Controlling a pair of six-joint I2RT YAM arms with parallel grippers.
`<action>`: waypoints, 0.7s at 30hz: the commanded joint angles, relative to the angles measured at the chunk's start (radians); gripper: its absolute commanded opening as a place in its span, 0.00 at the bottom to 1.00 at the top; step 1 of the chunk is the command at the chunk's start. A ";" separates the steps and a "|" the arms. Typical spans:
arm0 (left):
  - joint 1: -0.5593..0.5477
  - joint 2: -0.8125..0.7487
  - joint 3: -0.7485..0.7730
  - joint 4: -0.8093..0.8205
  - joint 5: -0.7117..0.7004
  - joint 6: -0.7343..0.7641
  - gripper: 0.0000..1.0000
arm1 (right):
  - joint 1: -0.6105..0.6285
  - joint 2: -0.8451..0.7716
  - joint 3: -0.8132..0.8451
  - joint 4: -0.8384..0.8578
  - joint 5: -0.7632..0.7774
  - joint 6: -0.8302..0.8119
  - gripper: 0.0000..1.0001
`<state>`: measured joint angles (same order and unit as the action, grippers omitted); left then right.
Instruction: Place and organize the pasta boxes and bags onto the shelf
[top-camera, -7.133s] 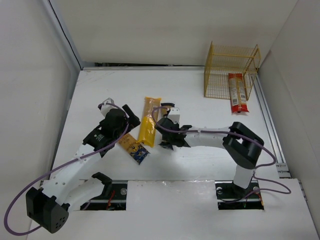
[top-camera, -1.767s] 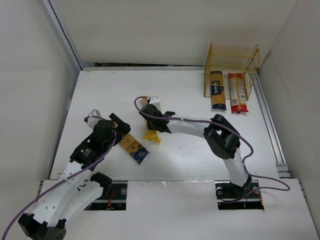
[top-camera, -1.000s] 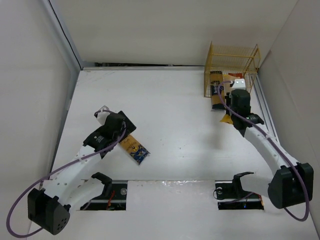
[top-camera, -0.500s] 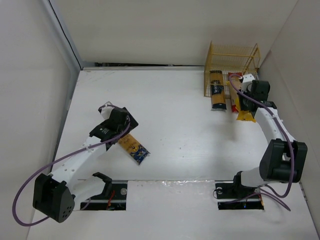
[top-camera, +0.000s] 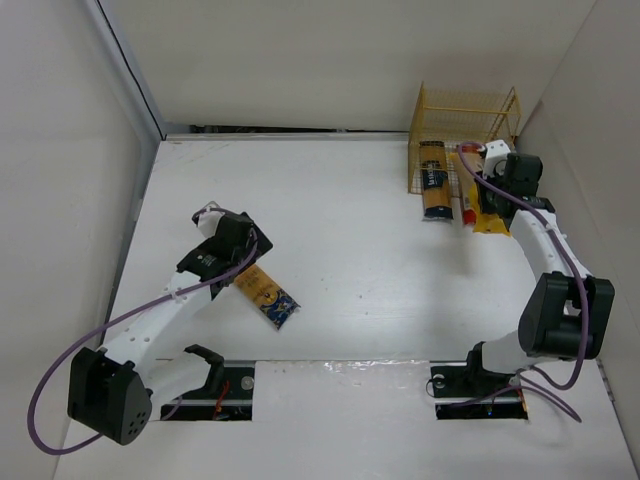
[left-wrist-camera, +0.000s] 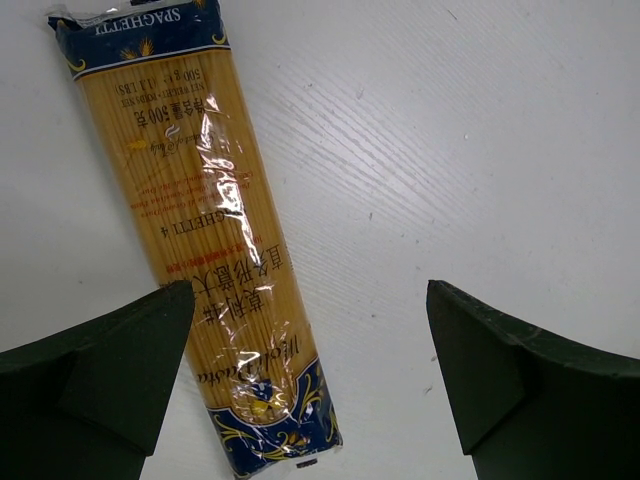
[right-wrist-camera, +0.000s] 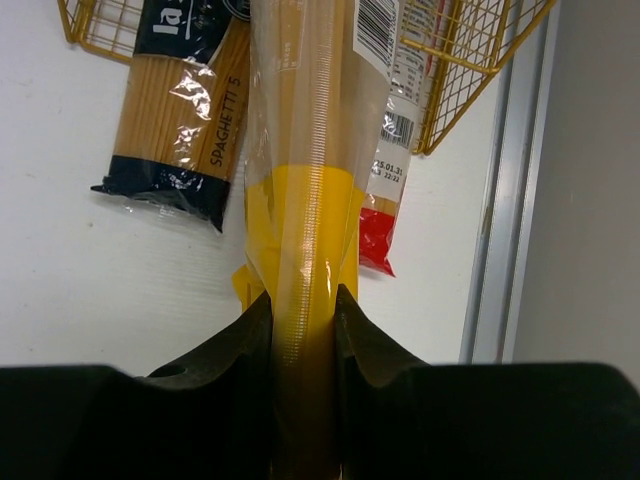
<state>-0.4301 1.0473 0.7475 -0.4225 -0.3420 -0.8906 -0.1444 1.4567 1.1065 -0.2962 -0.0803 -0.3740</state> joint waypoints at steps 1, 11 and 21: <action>0.007 0.008 0.019 0.021 -0.018 0.015 1.00 | -0.007 -0.013 0.082 0.238 -0.019 0.000 0.00; 0.007 0.008 0.019 0.041 -0.009 0.024 1.00 | -0.007 0.134 0.102 0.465 0.054 0.021 0.00; 0.034 0.026 0.000 -0.007 0.000 -0.010 1.00 | -0.017 0.292 0.219 0.551 0.091 0.010 0.00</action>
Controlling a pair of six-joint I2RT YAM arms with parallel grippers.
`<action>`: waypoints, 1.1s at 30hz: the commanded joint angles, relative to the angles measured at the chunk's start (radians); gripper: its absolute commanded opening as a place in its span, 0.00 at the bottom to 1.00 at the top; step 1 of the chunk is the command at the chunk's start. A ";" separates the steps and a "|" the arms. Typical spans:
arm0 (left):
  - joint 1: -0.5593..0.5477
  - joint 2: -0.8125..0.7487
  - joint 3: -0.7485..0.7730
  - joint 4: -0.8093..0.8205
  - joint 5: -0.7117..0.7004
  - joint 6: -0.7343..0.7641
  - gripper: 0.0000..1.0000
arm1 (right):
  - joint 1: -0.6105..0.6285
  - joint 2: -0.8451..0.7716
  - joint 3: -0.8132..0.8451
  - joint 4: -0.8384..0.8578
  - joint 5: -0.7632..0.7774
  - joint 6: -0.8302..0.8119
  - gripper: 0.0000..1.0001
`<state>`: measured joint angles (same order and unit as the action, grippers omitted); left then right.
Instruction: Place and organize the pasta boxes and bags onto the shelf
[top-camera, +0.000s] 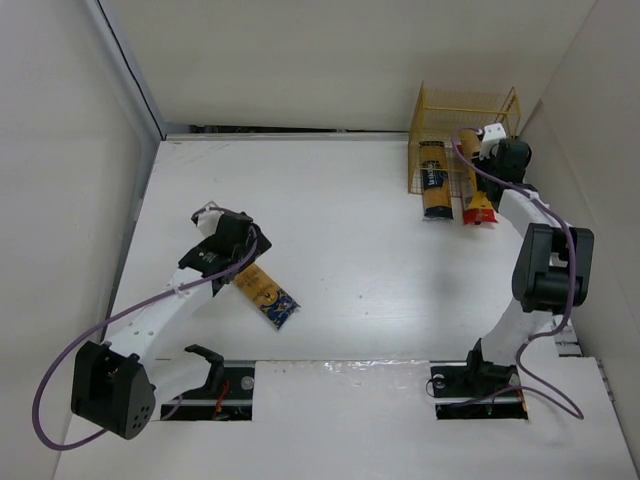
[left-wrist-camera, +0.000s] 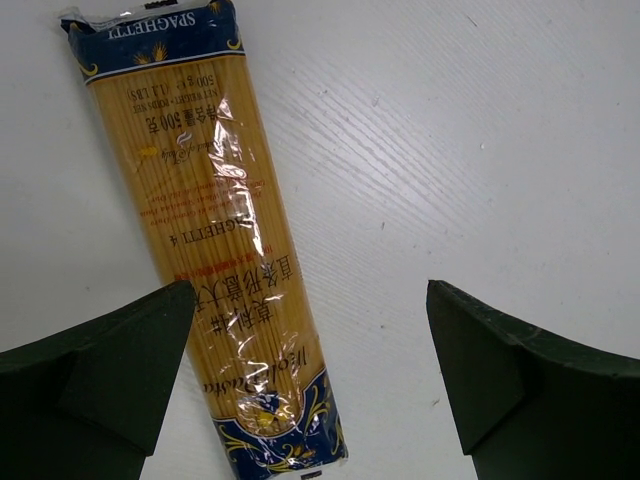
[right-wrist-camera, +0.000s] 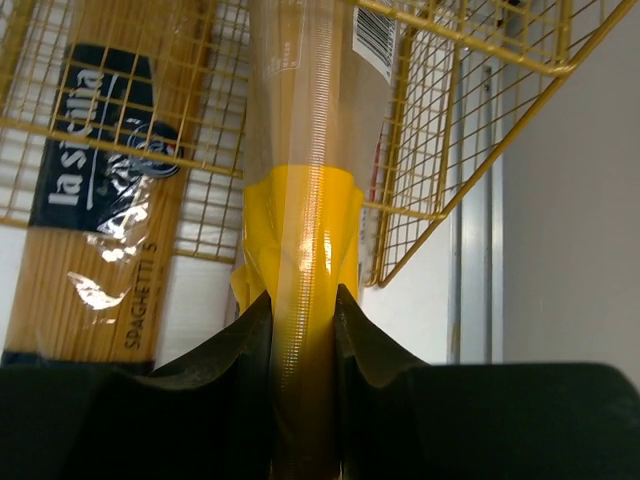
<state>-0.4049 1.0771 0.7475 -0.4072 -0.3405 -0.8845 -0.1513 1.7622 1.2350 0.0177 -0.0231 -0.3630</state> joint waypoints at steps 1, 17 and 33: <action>0.009 0.006 0.000 -0.034 -0.002 -0.030 1.00 | -0.010 -0.003 0.099 0.237 0.043 -0.001 0.00; 0.084 0.113 -0.028 -0.050 0.031 -0.185 1.00 | -0.010 0.154 0.248 0.246 0.113 -0.019 0.30; 0.138 0.247 -0.017 -0.064 -0.018 -0.275 1.00 | -0.010 -0.033 0.097 0.182 0.042 -0.028 0.97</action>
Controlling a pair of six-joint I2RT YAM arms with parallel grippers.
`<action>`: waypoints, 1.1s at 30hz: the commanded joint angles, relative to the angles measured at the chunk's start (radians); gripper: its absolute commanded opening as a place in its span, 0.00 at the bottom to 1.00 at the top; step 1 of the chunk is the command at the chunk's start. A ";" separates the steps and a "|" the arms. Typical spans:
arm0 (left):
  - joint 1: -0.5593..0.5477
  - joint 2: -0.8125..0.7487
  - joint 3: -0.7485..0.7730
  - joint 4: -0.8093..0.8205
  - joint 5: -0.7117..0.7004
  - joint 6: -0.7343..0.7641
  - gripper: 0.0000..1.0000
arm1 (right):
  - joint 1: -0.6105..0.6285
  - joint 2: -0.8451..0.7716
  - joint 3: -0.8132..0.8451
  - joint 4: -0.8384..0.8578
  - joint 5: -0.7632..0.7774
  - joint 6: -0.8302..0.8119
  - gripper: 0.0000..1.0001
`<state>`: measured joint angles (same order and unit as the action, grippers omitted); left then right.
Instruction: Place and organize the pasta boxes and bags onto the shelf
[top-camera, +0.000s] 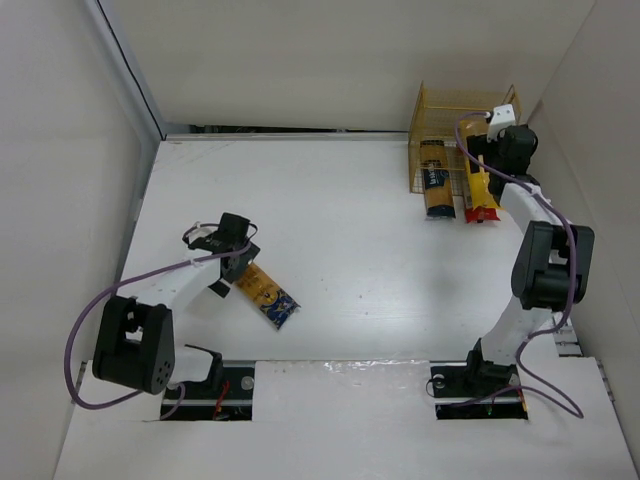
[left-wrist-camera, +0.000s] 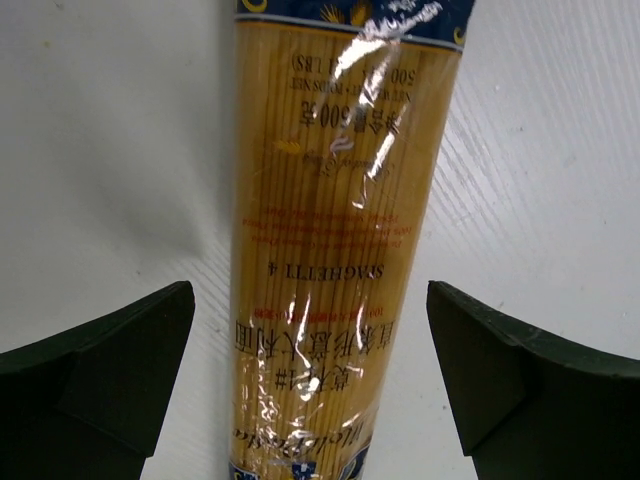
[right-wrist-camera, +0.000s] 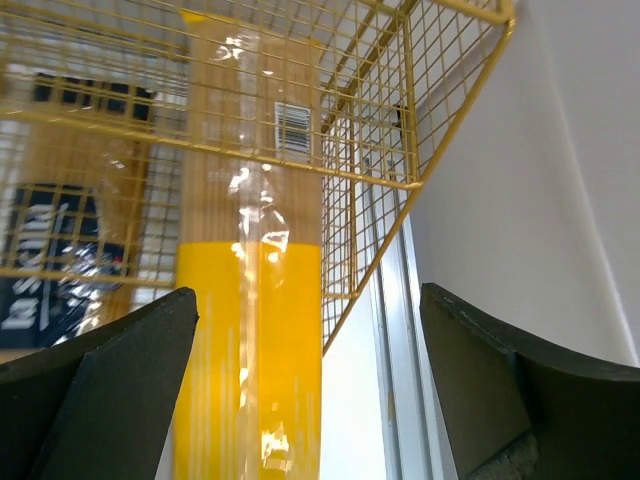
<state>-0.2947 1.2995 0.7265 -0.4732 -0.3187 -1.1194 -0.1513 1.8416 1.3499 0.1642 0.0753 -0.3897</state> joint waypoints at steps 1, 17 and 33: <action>0.040 0.033 0.004 0.013 -0.040 -0.040 1.00 | -0.010 -0.134 -0.052 0.035 -0.071 0.009 0.97; -0.010 0.265 0.071 0.102 0.027 0.053 0.00 | 0.079 -0.548 -0.316 -0.060 -0.319 0.086 0.99; -0.432 0.060 0.401 0.125 -0.232 0.024 0.00 | 0.603 -0.605 -0.524 -0.108 -0.730 0.153 0.99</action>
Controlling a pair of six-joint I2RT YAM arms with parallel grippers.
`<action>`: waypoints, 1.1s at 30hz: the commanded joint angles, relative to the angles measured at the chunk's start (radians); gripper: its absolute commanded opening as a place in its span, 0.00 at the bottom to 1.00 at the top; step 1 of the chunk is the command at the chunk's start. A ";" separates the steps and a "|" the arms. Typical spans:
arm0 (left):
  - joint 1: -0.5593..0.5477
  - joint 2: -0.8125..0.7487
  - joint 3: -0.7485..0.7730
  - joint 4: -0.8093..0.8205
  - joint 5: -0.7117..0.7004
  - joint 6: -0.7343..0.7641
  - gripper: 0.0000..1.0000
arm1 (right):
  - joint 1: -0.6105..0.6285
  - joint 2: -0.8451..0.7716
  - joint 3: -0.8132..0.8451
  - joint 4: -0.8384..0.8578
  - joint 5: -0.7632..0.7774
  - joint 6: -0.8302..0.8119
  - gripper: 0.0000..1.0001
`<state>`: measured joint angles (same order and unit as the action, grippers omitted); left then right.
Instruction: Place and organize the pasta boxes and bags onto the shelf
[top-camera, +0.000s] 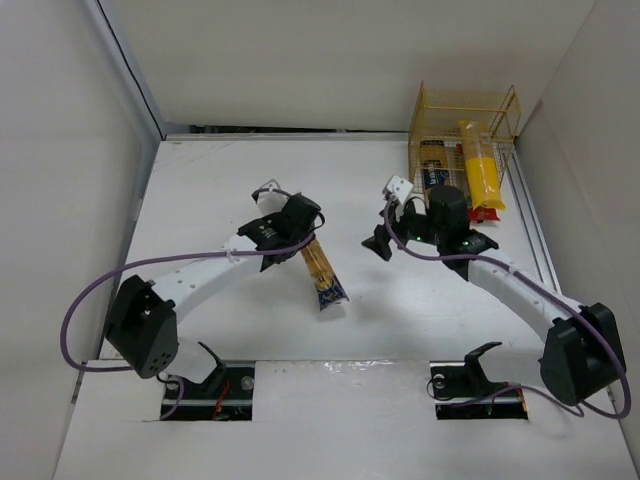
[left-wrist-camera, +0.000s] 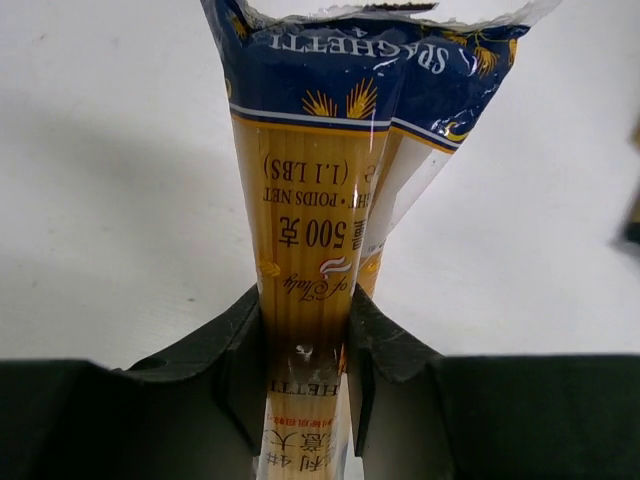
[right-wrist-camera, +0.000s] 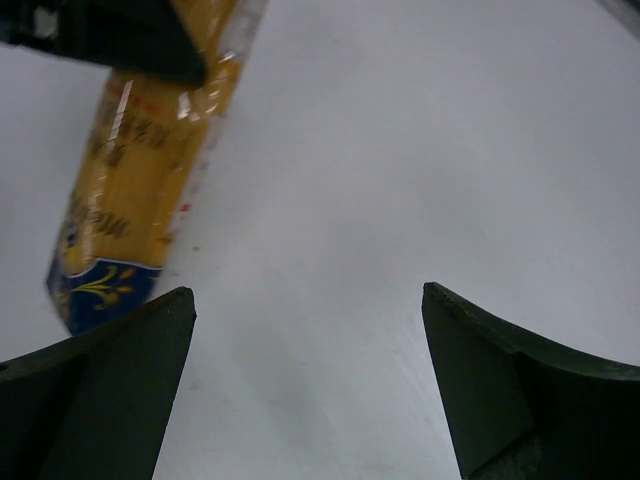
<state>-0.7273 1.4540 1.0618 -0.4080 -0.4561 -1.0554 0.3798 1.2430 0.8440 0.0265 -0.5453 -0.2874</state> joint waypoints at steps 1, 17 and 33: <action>0.000 -0.104 0.076 0.060 -0.095 -0.054 0.00 | 0.126 -0.007 -0.029 0.039 -0.060 0.063 0.99; -0.047 -0.084 0.115 0.034 -0.119 -0.184 0.00 | 0.490 0.147 0.006 0.199 0.488 0.175 0.99; -0.047 -0.165 0.060 0.090 -0.090 -0.177 0.00 | 0.508 0.343 0.063 0.266 0.427 0.175 0.92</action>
<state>-0.7654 1.3911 1.0954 -0.4381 -0.5247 -1.1870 0.8833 1.5738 0.8574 0.2203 -0.1230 -0.1226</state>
